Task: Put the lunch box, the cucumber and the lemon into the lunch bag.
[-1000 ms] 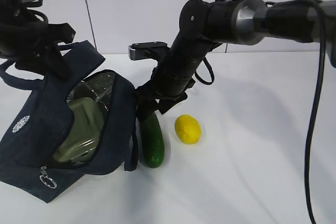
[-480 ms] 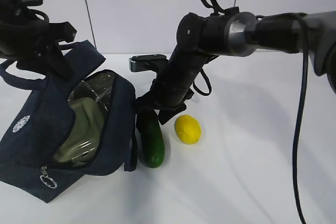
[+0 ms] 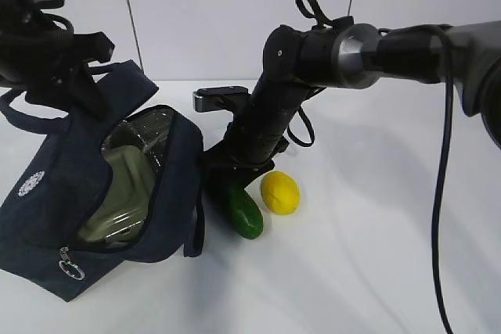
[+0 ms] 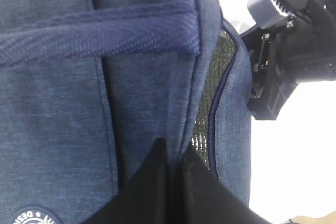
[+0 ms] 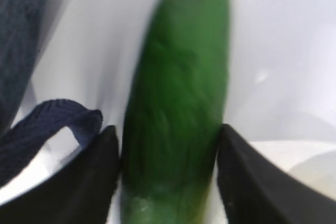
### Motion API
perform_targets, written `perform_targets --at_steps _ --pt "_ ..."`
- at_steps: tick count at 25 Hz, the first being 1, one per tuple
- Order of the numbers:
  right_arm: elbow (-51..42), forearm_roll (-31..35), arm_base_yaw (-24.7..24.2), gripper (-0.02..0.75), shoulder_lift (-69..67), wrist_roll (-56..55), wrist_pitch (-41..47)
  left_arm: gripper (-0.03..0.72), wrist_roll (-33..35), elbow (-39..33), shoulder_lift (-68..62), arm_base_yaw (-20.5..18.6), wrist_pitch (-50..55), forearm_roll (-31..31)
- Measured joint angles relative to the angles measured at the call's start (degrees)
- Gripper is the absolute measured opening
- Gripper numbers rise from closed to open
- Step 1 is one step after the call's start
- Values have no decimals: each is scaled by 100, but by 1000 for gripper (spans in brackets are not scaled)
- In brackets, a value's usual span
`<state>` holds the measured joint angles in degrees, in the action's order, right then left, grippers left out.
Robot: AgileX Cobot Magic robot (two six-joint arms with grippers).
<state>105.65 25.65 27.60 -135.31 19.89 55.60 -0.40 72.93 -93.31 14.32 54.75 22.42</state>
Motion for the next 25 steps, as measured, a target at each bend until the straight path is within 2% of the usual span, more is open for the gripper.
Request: perform_targets --at_steps 4,10,14,17,22,25 --pt "0 0 0 342 0 0 25 -1 0 0 0 0 0 6" --pt "245 -11 0 339 -3 0 451 -1 0 0 0 0 0 14" --pt "719 -108 0 337 -12 -13 861 -1 0 0 0 0 0 34" --pt "1142 -607 0 337 -12 -334 1156 -1 0 0 0 0 0 62" --pt "1688 -1803 -22 337 -12 -1069 1428 -1 0 0 0 0 0 76" --pt "1782 -1981 -150 337 -12 -1344 1440 -1 0 0 0 0 0 84"
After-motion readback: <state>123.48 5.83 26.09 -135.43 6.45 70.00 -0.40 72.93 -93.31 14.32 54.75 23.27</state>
